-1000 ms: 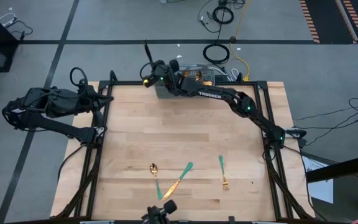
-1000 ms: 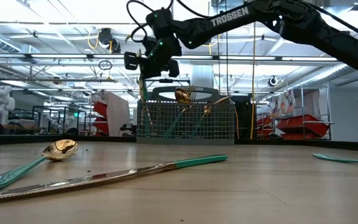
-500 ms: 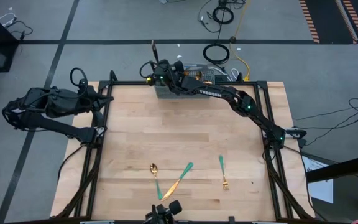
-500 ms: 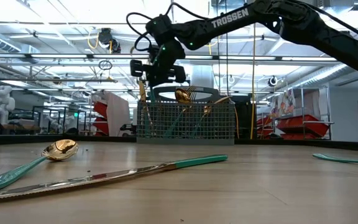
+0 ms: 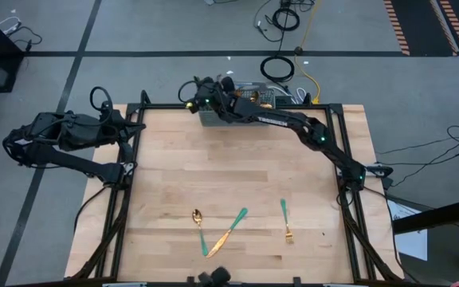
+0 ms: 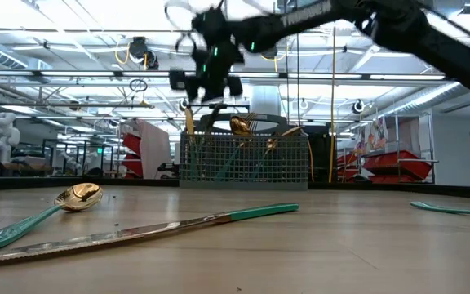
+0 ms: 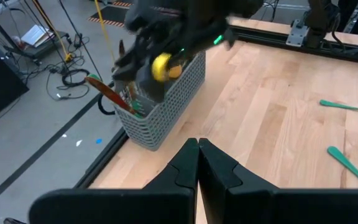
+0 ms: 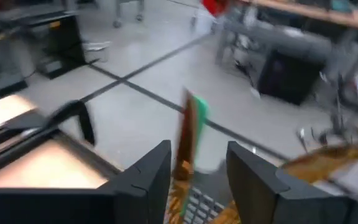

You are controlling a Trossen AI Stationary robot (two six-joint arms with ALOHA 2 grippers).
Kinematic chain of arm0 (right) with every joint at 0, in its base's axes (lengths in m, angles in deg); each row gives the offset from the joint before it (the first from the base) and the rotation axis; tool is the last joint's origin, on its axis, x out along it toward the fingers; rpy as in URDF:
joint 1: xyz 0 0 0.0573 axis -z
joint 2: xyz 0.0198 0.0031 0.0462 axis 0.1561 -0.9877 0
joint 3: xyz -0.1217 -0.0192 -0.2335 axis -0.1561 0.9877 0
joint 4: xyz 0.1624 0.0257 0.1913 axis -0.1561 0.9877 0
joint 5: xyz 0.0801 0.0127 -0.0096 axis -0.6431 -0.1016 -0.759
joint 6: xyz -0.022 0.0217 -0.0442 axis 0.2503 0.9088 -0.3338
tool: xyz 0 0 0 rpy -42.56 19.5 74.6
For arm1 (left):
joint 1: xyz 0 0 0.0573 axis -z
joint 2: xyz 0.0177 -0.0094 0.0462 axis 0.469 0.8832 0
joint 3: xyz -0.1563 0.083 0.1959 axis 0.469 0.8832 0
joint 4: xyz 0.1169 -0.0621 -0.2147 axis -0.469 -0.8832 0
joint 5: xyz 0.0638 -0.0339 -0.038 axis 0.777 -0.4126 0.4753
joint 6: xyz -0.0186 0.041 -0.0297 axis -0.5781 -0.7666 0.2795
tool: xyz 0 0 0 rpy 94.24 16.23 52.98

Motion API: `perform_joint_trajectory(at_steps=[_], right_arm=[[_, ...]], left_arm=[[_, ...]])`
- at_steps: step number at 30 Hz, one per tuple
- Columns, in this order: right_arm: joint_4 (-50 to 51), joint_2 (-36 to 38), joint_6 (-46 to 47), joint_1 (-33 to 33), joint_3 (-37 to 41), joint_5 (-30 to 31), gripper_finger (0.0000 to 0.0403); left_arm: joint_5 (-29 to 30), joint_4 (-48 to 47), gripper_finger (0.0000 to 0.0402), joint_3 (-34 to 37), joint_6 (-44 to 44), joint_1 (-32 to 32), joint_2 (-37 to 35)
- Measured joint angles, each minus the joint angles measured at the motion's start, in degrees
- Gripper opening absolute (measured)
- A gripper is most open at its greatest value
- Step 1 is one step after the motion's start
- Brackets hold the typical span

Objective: Sort silverware
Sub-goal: Put the green fork into the gray silverware organizer

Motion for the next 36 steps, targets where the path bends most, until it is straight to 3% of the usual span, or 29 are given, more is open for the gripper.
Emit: perform_joint_trajectory(at_steps=[3,6,8,11,13,17,21,23,27,32,36], right_arm=[[6.3,6.7,-6.7,-2.7,0.0,-7.8,0.0145],[23.0,14.4,-6.8,-5.9,-0.5,-18.7,0.0145],[39.7,18.2,-3.8,-8.8,-0.5,-23.2,0.0145],[65.3,20.8,3.8,-14.3,-0.1,-25.0,0.0145],[76.2,22.3,12.4,-18.8,0.2,-25.5,0.0142],[69.1,29.2,28.8,-28.9,8.6,-25.1,0.0138],[75.9,31.7,51.7,-37.5,18.8,-22.5,0.0138],[70.8,34.2,62.6,-41.6,25.8,-22.0,0.0138],[69.9,35.8,83.1,-47.9,35.8,-29.3,0.0138],[61.8,35.6,96.8,-52.7,43.2,-33.9,0.015],[55.4,35.1,99.2,-53.6,46.4,-34.3,0.0177]], left_arm=[[0.0,0.0,0.0011,0.0,0.0,0.0,0.0],[-0.1,0.0,0.0011,0.0,0.0,0.0,0.0],[-0.1,0.0,0.0011,0.0,0.0,0.0,0.0],[-0.2,0.1,0.0011,0.0,0.0,0.0,0.0],[-0.3,0.1,0.0011,0.0,0.0,0.0,0.0],[-0.3,0.1,0.0011,0.0,0.3,0.0,0.1],[-0.8,1.0,0.0011,0.0,0.3,0.0,0.3],[-1.6,1.3,0.0011,0.0,0.2,0.0,0.4],[-2.4,2.7,0.0011,0.0,0.0,0.0,0.6],[-3.4,3.9,0.0011,0.0,0.0,0.0,0.9],[-3.5,3.9,0.0011,0.0,-0.1,0.0,1.0]])
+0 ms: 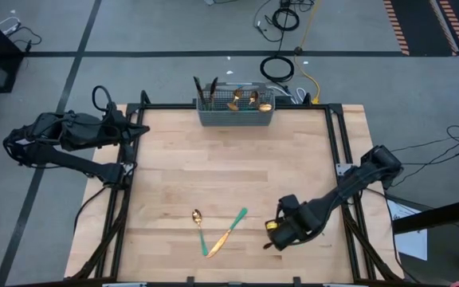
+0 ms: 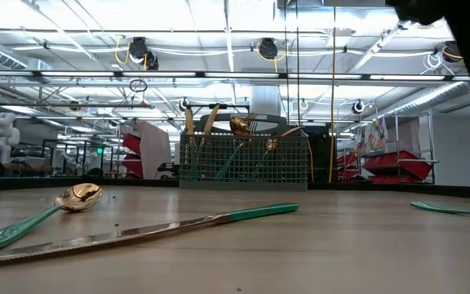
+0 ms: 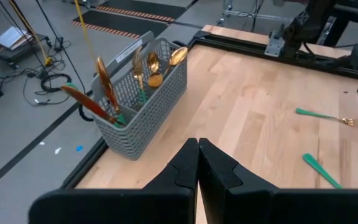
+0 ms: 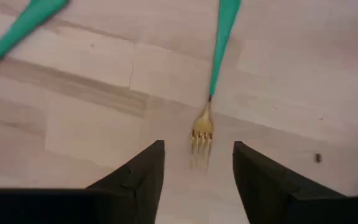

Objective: Sort silverware
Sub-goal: Put the green fork into the gray silverware organizer

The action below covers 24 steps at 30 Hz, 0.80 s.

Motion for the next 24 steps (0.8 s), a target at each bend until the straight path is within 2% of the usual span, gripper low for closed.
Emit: perform_joint_trajectory(at_steps=[6,18,24], right_arm=[[-2.9,0.0,0.8,0.8,5.0,-0.1,0.0207],[-18.3,0.0,-3.5,4.2,16.6,-0.5,0.0202],[-26.3,0.0,-6.6,5.3,23.5,-7.3,0.0201]], left_arm=[[0.0,0.0,0.0011,0.0,0.0,0.0,0.0],[0.0,0.0,0.0011,0.0,0.0,0.0,0.0],[0.0,0.0,0.0011,0.0,0.0,0.0,0.0]])
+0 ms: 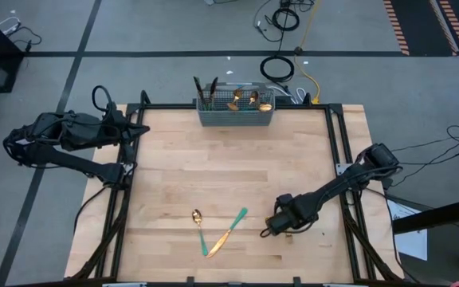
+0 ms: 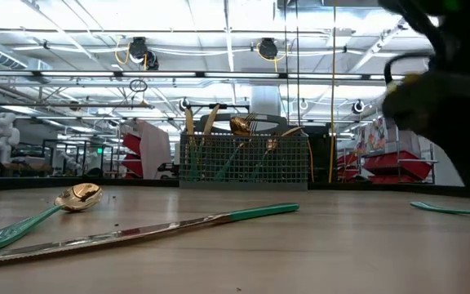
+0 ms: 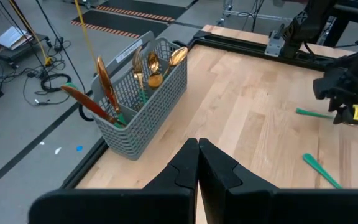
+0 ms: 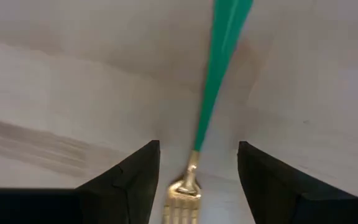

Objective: Sort silverware
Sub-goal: Put the green fork into the gray silverware organizer

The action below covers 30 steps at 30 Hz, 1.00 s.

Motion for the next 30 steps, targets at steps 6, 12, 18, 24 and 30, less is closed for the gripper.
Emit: perform_joint_trajectory(at_steps=[6,12,18,24,30], right_arm=[[-9.2,0.5,-2.3,0.2,5.4,-6.6,0.0133],[-10.4,0.3,-6.5,1.1,4.9,-8.2,0.0011],[-2.3,-0.4,-13.1,4.6,-3.3,-3.4,0.0001],[9.9,-0.2,-24.8,10.8,-18.7,6.6,0.0001],[0.9,-0.1,-40.7,19.2,-32.4,21.5,0.0]], left_arm=[[0.0,0.0,0.0011,0.0,0.0,0.0,0.0],[0.0,-0.3,0.0011,0.0,-0.2,0.0,0.0],[0.2,-0.2,0.0011,0.0,-1.4,0.0,0.0],[0.4,-0.2,0.0011,0.0,-1.6,0.0,0.0],[0.4,-0.2,0.0011,0.0,-1.5,0.0,0.0]])
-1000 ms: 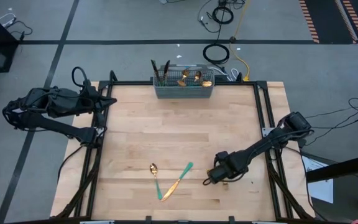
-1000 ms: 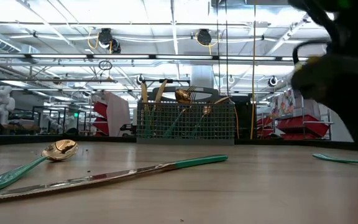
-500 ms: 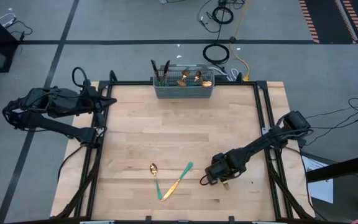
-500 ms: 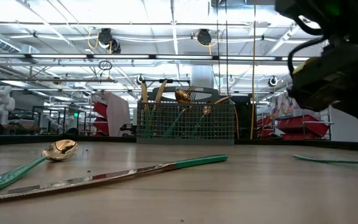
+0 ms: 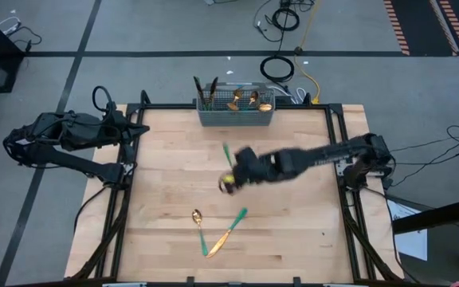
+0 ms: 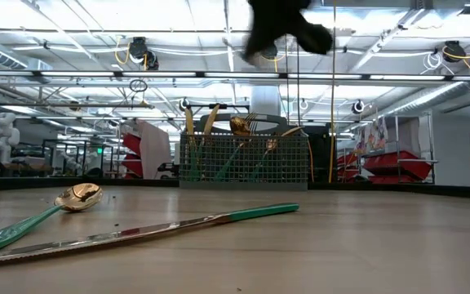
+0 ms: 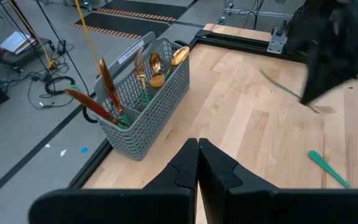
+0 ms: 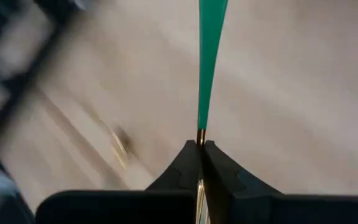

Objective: Sort silverware
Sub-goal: Put the green fork into the gray silverware organizer

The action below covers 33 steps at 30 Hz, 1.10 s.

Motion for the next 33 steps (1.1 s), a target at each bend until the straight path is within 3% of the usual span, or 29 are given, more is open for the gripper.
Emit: perform_joint_trajectory(at_steps=[3,6,9,13,16,21,23,25,29,33], right_arm=[[-11.0,0.0,-5.1,4.1,-3.3,5.1,0.0],[-29.8,0.1,-7.6,7.7,-3.7,7.5,0.0],[-49.4,0.0,-10.2,11.1,-3.7,7.6,0.0],[-66.0,-0.2,-18.0,14.5,-3.7,8.8,0.0],[-78.3,-0.3,-17.4,16.9,-3.7,4.4,0.0],[-92.6,-2.9,-11.5,19.2,-3.9,8.2,0.0],[-92.8,-4.3,-14.4,20.1,-3.7,4.4,0.0],[-93.3,-5.9,-8.1,21.0,-3.3,0.9,0.0],[-110.1,-11.6,7.0,22.1,-2.3,2.7,0.0],[-134.6,-18.0,7.7,20.6,-2.2,6.9,0.0]], left_arm=[[0.0,0.0,0.0011,0.0,0.1,0.0,0.0],[0.0,0.0,0.0011,0.0,0.4,0.0,0.0],[0.0,0.0,0.0011,0.0,0.8,0.0,0.0],[0.0,0.0,0.0011,0.0,2.0,0.0,0.0],[0.0,0.0,0.0011,0.0,3.3,0.0,0.0],[0.0,3.2,0.0011,0.0,3.5,0.0,0.0],[-0.2,5.7,0.0011,0.0,3.5,0.0,0.0],[-0.3,9.3,0.0011,0.0,3.1,0.0,0.0],[0.1,22.2,0.0011,0.0,-8.0,0.0,0.6],[0.2,34.2,0.0011,0.0,-25.3,0.0,2.8]])
